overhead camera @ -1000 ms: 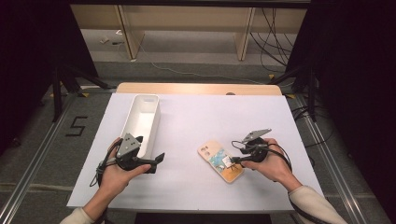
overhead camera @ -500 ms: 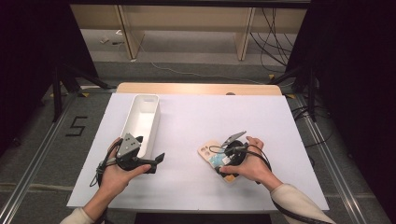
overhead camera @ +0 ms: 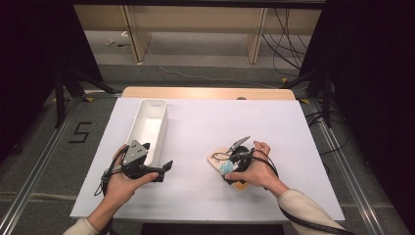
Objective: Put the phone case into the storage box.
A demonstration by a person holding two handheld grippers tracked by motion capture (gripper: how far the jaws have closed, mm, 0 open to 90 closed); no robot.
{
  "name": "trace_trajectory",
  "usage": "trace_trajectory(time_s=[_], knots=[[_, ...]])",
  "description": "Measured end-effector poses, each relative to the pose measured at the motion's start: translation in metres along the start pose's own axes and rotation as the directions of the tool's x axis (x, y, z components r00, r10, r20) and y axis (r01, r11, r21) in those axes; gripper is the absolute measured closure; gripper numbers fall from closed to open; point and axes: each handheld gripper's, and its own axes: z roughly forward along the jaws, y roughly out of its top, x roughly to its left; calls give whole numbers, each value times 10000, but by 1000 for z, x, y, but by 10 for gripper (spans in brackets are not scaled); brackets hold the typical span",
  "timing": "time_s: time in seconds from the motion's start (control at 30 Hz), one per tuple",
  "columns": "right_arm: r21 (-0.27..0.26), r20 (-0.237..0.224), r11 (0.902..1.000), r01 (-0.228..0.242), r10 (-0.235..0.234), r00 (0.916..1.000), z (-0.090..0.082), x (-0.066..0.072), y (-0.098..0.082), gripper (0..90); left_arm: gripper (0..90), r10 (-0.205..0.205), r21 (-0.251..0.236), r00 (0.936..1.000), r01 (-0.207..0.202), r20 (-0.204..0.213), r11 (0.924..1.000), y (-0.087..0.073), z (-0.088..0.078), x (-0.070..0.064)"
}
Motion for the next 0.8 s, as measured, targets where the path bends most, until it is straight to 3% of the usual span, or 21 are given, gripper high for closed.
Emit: trace_trajectory(time_s=[0.8], knots=[[1209, -15, 9927, 11, -9, 10000, 9, -2, 9, 11, 0, -11, 9, 10000, 11, 18, 10000, 0, 1, 0]])
